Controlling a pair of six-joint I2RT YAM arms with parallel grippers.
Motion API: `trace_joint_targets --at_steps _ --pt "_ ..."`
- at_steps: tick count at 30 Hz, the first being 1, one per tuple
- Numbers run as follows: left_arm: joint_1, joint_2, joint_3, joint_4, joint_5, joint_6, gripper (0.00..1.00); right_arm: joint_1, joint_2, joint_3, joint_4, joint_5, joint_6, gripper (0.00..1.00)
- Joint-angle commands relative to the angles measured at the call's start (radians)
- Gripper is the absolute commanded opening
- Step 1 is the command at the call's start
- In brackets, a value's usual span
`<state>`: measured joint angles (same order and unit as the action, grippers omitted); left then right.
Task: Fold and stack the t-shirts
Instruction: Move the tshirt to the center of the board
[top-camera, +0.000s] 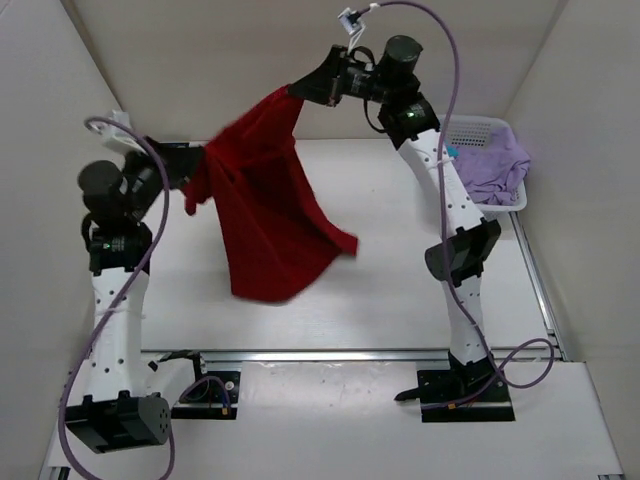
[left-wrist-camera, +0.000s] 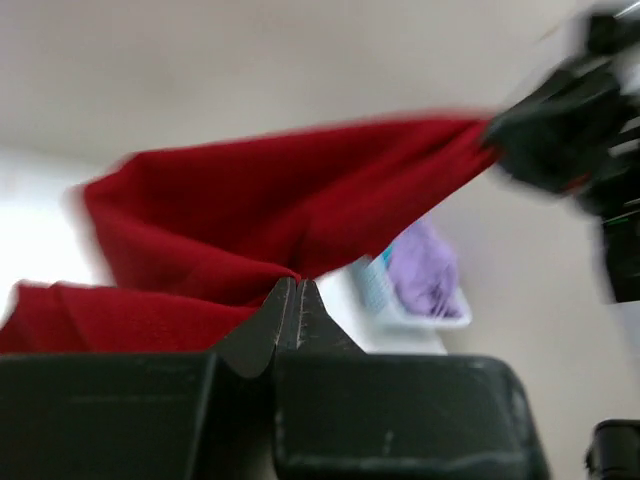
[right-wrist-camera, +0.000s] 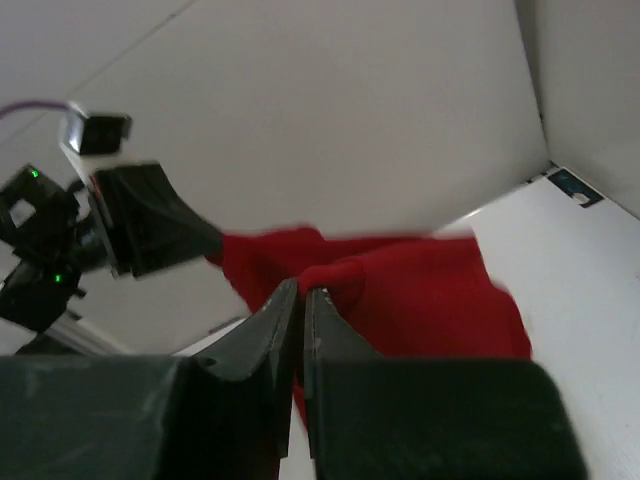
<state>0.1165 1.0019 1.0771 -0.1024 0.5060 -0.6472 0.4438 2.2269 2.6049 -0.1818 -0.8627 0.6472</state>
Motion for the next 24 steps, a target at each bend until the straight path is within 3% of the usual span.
trace_joint_targets --at_steps 1,3,4,7,10,12,14,16,17,18,20,21,24 --pt "-0.001 0.0 0.254 -0.032 0.035 -0.009 0.0 -0.125 -0.075 0.008 0.12 -0.127 0.18 0.0" --pt "-0.014 0.021 0.402 -0.068 0.035 0.001 0.0 -0.157 -0.127 -0.138 -0.003 -0.107 0.035 0.01" --pt "-0.062 0.061 0.522 -0.17 -0.068 0.099 0.0 -0.192 -0.333 -0.428 -0.11 0.06 -0.151 0.0" --pt "-0.049 0.073 0.546 -0.194 -0.082 0.113 0.0 -0.237 -0.525 -0.72 0.039 0.056 -0.146 0.0" --pt "-0.058 0.058 0.537 -0.165 -0.043 0.12 0.0 -0.264 -0.662 -0.917 0.059 0.092 -0.172 0.0" --pt "-0.147 0.003 0.418 -0.084 -0.006 0.113 0.0 -0.302 -0.702 -1.043 0.074 0.126 -0.176 0.02" --pt "-0.335 -0.093 0.147 -0.013 -0.036 0.113 0.02 -0.341 -0.719 -1.199 0.12 0.116 -0.159 0.06" --pt "-0.493 -0.176 -0.084 0.039 -0.165 0.133 0.07 -0.376 -0.722 -1.319 0.2 0.132 -0.155 0.16" --pt "-0.583 -0.219 -0.255 0.141 -0.188 0.12 0.09 -0.393 -0.707 -1.371 0.217 0.143 -0.164 0.27" --pt "-0.679 -0.217 -0.381 0.23 -0.185 0.085 0.14 -0.413 -0.684 -1.402 0.203 0.158 -0.176 0.33" --pt "-0.825 -0.169 -0.477 0.265 -0.263 0.058 0.16 -0.419 -0.667 -1.416 0.156 0.166 -0.195 0.37" --pt "-1.064 -0.029 -0.582 0.396 -0.359 -0.004 0.26 -0.378 -0.764 -1.481 0.101 0.342 -0.239 0.4" --pt "-1.077 0.012 -0.601 0.453 -0.316 -0.041 0.36 -0.332 -0.825 -1.526 0.082 0.408 -0.253 0.41"
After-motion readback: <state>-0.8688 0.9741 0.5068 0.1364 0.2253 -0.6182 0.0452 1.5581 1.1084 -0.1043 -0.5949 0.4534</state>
